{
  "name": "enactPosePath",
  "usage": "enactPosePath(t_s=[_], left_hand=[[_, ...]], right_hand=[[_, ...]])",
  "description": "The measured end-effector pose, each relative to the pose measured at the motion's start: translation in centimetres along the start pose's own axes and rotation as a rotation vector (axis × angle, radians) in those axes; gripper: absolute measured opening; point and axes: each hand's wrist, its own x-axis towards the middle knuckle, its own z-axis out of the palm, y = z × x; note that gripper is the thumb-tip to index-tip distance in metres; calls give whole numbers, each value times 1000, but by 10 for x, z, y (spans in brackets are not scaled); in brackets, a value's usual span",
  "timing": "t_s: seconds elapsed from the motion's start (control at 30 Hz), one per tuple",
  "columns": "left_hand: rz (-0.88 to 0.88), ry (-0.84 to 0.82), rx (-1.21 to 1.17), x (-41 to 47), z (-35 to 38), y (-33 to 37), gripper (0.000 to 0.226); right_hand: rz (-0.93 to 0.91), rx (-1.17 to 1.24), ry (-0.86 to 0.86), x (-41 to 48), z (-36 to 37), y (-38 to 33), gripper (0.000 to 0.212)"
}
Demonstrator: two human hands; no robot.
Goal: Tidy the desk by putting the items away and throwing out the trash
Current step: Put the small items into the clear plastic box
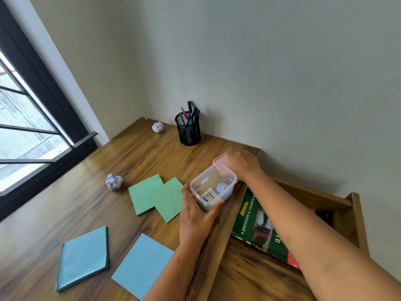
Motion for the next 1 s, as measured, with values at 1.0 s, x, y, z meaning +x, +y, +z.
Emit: enactPosePath(t_s=[1.0], left_hand=[[186, -237, -188, -133, -73, 10, 89]], right_hand=[[-337, 492, -440, -213, -74, -41, 87]])
